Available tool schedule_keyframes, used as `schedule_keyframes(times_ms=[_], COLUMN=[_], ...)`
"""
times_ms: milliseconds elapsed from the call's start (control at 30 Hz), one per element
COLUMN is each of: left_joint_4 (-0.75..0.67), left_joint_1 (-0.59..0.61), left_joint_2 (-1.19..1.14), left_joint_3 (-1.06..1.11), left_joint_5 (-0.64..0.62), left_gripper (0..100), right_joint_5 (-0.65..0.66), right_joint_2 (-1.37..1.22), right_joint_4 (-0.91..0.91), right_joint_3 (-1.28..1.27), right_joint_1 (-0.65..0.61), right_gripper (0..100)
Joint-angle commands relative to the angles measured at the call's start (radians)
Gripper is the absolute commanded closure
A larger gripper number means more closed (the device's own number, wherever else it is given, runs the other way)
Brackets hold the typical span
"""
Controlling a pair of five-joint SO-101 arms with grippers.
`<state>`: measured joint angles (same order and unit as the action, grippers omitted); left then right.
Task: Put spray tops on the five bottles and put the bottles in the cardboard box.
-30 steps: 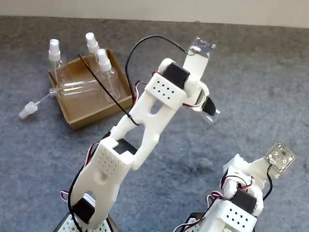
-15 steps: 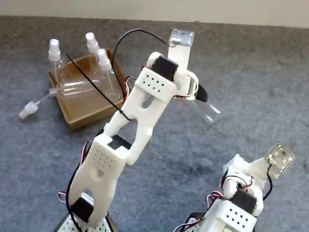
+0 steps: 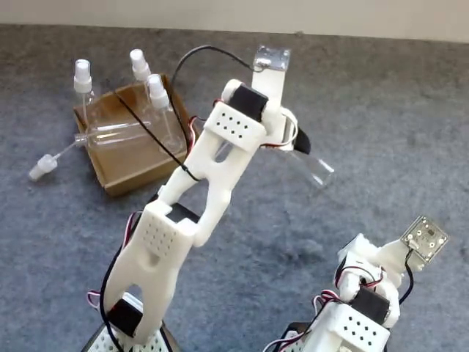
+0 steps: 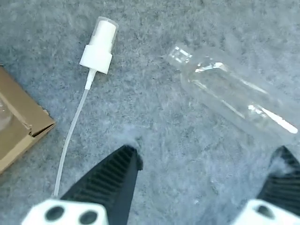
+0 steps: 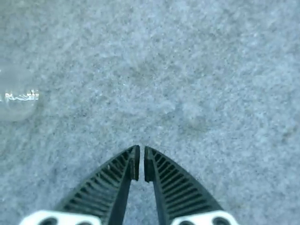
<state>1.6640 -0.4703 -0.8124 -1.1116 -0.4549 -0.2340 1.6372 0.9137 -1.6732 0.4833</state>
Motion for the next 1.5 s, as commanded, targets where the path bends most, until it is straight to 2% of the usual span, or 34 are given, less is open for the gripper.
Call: schedule_keyframes(times_ms=[0, 633, 767, 867, 1000, 1233, 1333, 1467], left_joint_4=[-0.029, -0.040, -0.094, -0.110, -0.132, -0.164, -0.256, -0.310], left_joint_1=[0.028, 0.067, 0.076, 0.082, 0.076, -0.007, -0.036, -0.058], left_joint_2=[-0.028, -0.047, -0.048, -0.058, -0.110, -0.143, -0.147, -0.171], left_joint_3=[-0.051, -0.125, -0.117, -0.088, -0.088, -0.088, -0.081, -0.082], left_joint_5=[-0.014, -0.015, -0.021, -0.124, -0.201, -0.402, -0.439, -0.445], left_gripper=[63, 63, 63, 63, 63, 62, 62, 62], right_joint_5=[-0.006, -0.006, -0.006, -0.006, -0.006, -0.006, -0.006, -0.006], right_joint_2=[0.004, 0.004, 0.004, 0.004, 0.004, 0.004, 0.004, 0.004], right_joint_4=[0.004, 0.004, 0.004, 0.004, 0.004, 0.004, 0.004, 0.004], right_joint_3=[-0.134, -0.134, -0.134, -0.134, -0.134, -0.134, -0.134, -0.134], right_joint_1=[-0.013, -0.013, -0.013, -0.013, -0.013, -0.013, -0.013, -0.013], right_gripper=[97.2, 97.2, 97.2, 97.2, 97.2, 97.2, 97.2, 97.2])
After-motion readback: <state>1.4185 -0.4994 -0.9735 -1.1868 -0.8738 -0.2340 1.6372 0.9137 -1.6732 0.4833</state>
